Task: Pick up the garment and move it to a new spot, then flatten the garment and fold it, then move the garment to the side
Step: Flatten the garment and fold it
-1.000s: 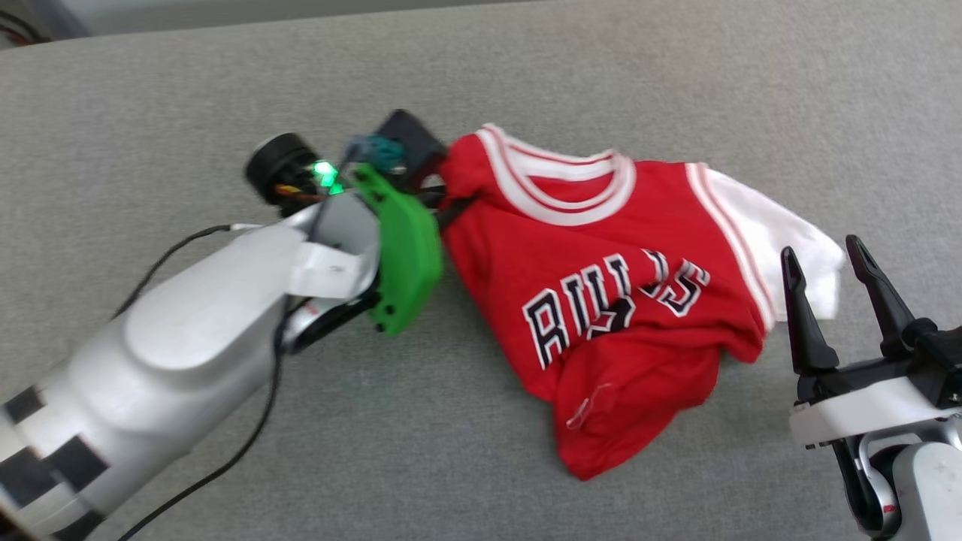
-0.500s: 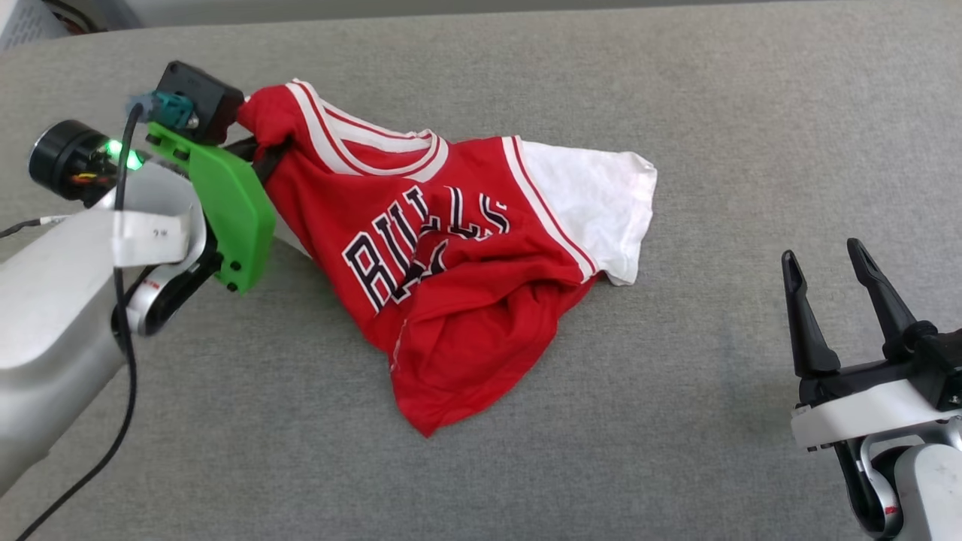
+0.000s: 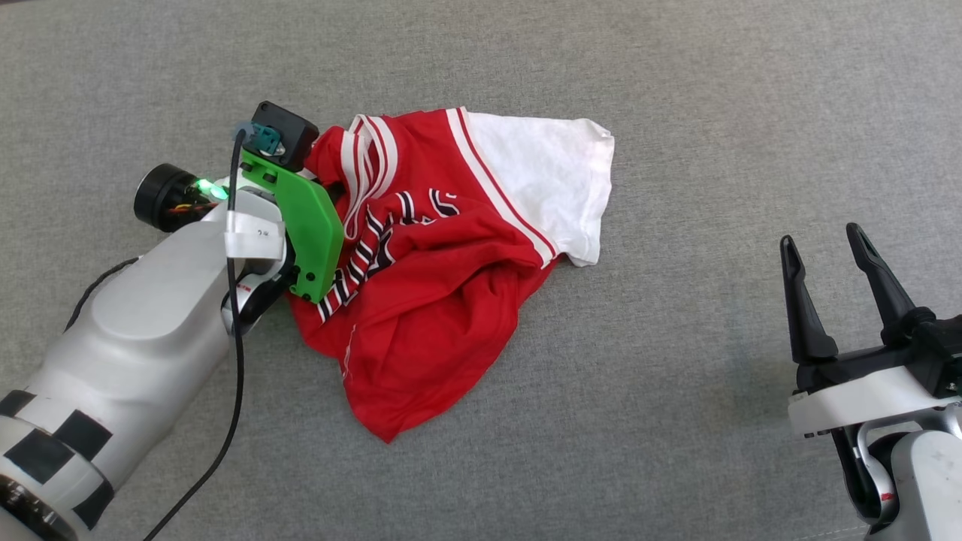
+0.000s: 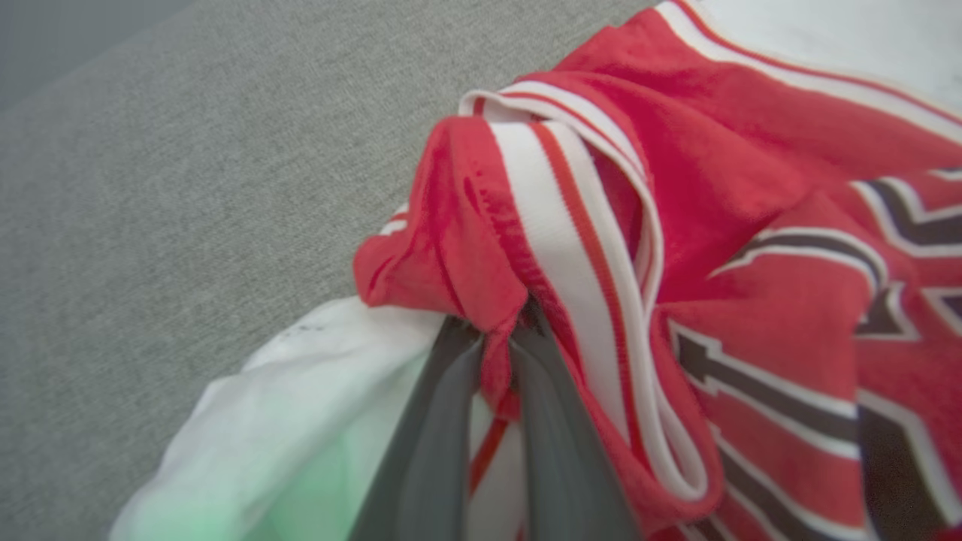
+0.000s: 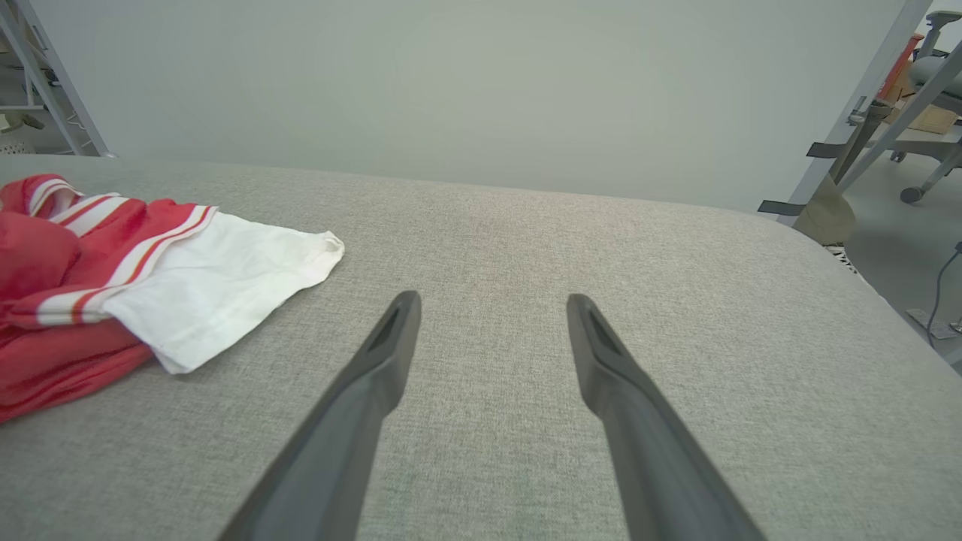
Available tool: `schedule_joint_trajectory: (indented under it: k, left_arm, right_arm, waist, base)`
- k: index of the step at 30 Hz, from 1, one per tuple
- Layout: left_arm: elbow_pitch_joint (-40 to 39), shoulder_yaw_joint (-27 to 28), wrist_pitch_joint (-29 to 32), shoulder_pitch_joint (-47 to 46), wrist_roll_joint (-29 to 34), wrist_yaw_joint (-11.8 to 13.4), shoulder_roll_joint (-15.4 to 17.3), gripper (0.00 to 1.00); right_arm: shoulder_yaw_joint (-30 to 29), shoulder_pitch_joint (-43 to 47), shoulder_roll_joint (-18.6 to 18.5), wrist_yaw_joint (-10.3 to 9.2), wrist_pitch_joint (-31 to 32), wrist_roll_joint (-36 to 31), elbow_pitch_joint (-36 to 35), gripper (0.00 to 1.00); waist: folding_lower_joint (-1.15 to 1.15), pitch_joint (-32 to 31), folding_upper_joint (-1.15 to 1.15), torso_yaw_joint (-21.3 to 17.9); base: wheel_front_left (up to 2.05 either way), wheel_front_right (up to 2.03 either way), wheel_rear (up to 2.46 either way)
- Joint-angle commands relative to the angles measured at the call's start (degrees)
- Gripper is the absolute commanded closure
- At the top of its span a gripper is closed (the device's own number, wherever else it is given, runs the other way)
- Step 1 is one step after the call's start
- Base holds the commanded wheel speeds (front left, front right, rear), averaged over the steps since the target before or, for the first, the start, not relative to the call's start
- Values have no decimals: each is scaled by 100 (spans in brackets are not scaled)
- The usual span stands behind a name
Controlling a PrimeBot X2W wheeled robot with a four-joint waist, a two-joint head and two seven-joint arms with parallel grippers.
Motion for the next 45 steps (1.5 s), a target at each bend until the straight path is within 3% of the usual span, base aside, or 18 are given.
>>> schedule_joint_trajectory:
  k: [1, 3, 5, 9, 13, 17, 21, 27, 32, 37, 41, 45]
  left_arm:
    - [219, -70, -63, 132, -22, -64, -69, 100]
    - [478, -96, -248, 198, -13, -124, -194, 100]
    - [648, -84, -588, 223, 57, -133, -280, 0]
    - [682, 15, -1510, 301, 234, -27, -396, 0]
    - [409, 215, -2262, 511, 406, 408, -379, 0]
    - [-293, 657, -2418, 858, 645, 1040, -223, 0]
    - [-1476, 1529, -2425, 1519, 1136, 1672, -40, 0]
    - [-2750, 2742, -2426, 2816, 1919, 2258, -51, 0]
    - [-3187, 3399, -2427, 3588, 2372, 2330, -289, 0]
    - [-3307, 3848, -2427, 4043, 2741, 2121, -675, 0]
    - [-3340, 4143, -2427, 4135, 3008, 1901, -1007, 0]
    - [-3349, 4413, -2427, 4114, 3275, 1658, -1322, 0]
  right_arm:
    - [-19, -82, 18, -5, -52, -41, 2, 0]
    - [-49, -71, 3, -5, -52, -57, -17, 0]
    - [-58, -59, -25, -5, -52, -65, -56, 0]
    - [-111, 0, -144, -5, -52, -77, -130, 0]
    - [-189, 23, -332, -5, -52, -42, -194, 0]
    - [-206, -115, -550, -5, -52, 46, -259, 0]
    - [-133, -450, -918, -5, 19, 171, -260, 0]
    - [370, -1278, -1592, -5, 923, 588, -269, 0]
    - [1132, -2084, -2251, -5, 2341, 1398, -31, 0]
    - [2051, -2867, -2816, -5, 4257, 2541, 370, 0]
    - [2454, -3331, -3025, -5, 5544, 3210, 727, 0]
    - [2695, -3678, -2999, -5, 6242, 3459, 1119, 0]
  waist:
    - [0, -19, 0, -4]
    - [0, -88, 0, 49]
    - [0, -184, 0, 115]
    - [0, -475, 0, 316]
    - [0, -798, 0, 560]
    - [0, -1005, 0, 769]
    - [0, -1098, 0, 964]
    - [0, -1095, 0, 1207]
    - [0, -969, 0, 1399]
    - [0, -750, 0, 1600]
    - [0, -502, 0, 1778]
    - [0, -238, 0, 1928]
  base:
    - [0, 0, 0]
    - [0, 0, 0]
    - [0, 0, 0]
    - [0, 0, 0]
    - [0, 0, 0]
    - [0, 0, 0]
    - [0, 0, 0]
    - [0, 0, 0]
    - [0, 0, 0]
    - [0, 0, 0]
    - [0, 0, 0]
    - [0, 0, 0]
